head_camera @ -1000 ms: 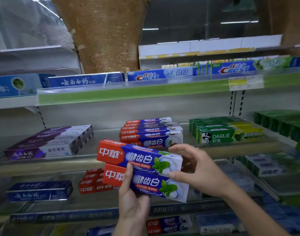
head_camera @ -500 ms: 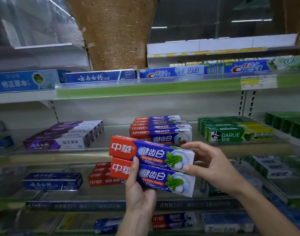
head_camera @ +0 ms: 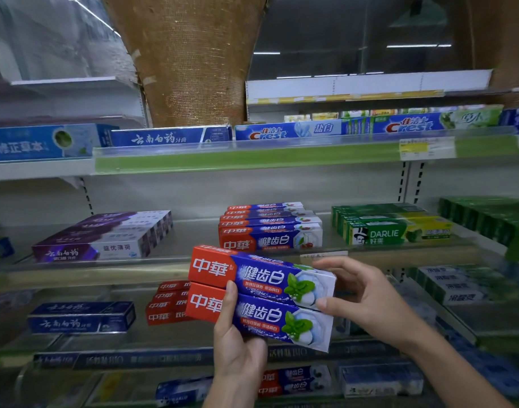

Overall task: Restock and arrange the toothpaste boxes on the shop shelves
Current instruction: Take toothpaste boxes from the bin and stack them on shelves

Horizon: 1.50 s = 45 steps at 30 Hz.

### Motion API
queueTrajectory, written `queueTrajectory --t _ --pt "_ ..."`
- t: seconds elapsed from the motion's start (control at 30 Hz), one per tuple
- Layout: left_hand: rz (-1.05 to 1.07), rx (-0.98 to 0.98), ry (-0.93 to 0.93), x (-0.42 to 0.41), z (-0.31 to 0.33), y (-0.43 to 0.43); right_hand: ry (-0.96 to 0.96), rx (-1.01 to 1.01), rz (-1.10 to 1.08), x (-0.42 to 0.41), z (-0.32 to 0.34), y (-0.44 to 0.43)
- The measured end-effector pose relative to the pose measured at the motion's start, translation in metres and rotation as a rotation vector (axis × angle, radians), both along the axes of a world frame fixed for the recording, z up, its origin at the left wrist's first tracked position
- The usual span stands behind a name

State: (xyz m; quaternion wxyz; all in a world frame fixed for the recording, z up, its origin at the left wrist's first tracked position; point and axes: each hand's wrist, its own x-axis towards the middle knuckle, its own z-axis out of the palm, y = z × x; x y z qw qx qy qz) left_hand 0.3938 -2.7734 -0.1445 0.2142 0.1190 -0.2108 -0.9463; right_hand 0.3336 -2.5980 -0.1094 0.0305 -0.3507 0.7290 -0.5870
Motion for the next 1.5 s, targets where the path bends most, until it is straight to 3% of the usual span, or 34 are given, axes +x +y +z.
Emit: queueTrajectory --t 0.37,0.53,0.7,0.97,1.17,1.5 --pt "0.002 -0.009 -0.007 -0.001 0.010 0.007 -0.002 -0.068 -0.052 -0.008 0.014 -0.003" --pt "0.022 -0.015 0.003 -0.011 0.017 -0.013 -0.104 -0.223 -0.139 -0.052 0.043 -0.023" --pt "0.085 0.005 0.003 -0.018 0.020 -0.026 -0.045 -0.187 -0.146 -0.101 0.063 -0.040" --pt "0.119 -0.015 0.000 -0.037 0.026 -0.026 0.041 0.033 -0.125 -0.145 0.070 -0.050" --pt "0.103 -0.014 0.003 -0.050 0.030 -0.024 0.259 0.497 -0.407 -0.162 0.072 -0.058" --pt "0.049 -0.020 0.099 -0.063 0.050 -0.018 0.306 0.560 -0.261 -0.171 0.071 -0.055"
